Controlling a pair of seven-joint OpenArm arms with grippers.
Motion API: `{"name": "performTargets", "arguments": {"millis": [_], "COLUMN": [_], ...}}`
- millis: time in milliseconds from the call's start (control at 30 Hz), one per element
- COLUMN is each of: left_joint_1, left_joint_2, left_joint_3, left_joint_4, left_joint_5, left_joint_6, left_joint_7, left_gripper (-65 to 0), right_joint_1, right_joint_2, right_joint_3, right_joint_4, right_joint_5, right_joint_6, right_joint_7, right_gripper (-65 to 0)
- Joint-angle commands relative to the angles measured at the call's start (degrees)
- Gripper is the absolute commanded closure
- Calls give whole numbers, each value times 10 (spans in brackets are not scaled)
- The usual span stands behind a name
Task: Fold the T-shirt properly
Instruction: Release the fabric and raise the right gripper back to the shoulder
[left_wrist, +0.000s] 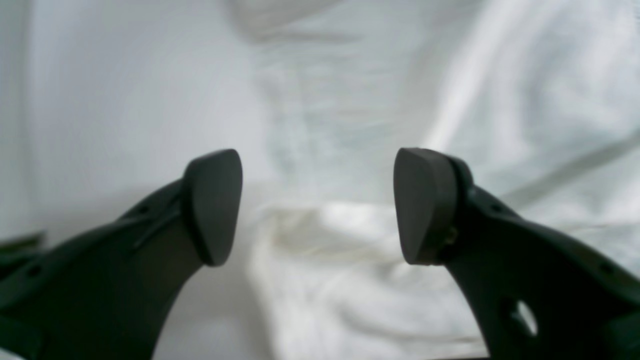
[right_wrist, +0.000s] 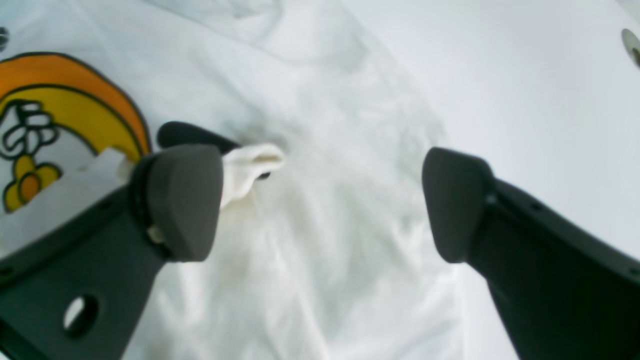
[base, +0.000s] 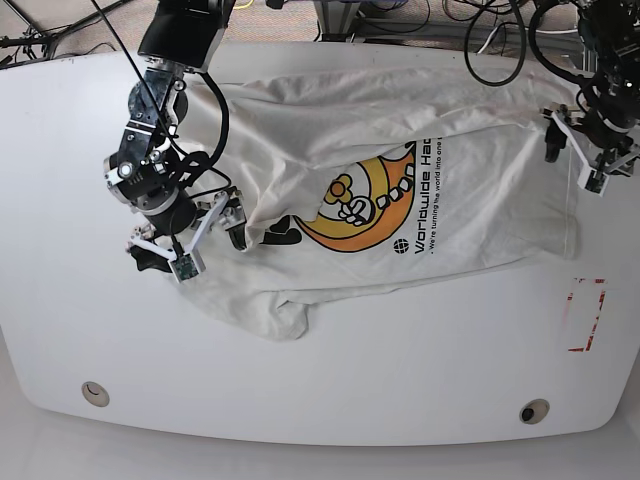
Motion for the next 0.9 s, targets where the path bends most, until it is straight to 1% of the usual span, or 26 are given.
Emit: {"name": "performTargets", "arguments": {"millis": [0, 133, 267, 333, 533, 633, 667, 767, 867], "left_joint_1": [18, 38, 56, 65, 70, 70, 70, 70, 66], "left_joint_2": [-1, 21, 28, 29, 28, 22, 18, 5, -3], "left_joint_3": [13, 31, 24, 16, -28, -46, -49, -50, -51], "left_joint_4": [24, 31, 28, 23, 16, 14, 14, 9, -9], "left_joint_5": [-2, -1, 4, 14, 33, 33, 33, 34, 33], "left_joint_6": [1, 1, 1, 1, 1, 1, 1, 1, 1], "left_joint_7": [8, 17, 17, 16, 16, 16, 16, 16, 15], "left_gripper": [-439, -439, -439, -439, -439, -439, -439, -439, -439], "right_joint_1": [-11, -52, -96, -120, -177, -202, -205, -216, -226], "right_joint_2": [5, 5, 5, 5, 5, 5, 5, 6, 20], "right_joint_3": [19, 37, 43, 44, 45, 45, 45, 45, 46], "right_joint_4": [43, 77, 94, 99, 100, 100, 99, 95, 85], "right_joint_5": [21, 65, 93, 103, 108, 111, 109, 106, 106], "right_joint_6": [-3, -3, -3, -3, -3, -3, -3, -3, -3], "right_joint_7": [-18, -50, -57, -57, -56, -55, -55, -54, -49], "right_gripper": [-566, -517, -463, -425, -263, -203, -198, -212, -224]}}
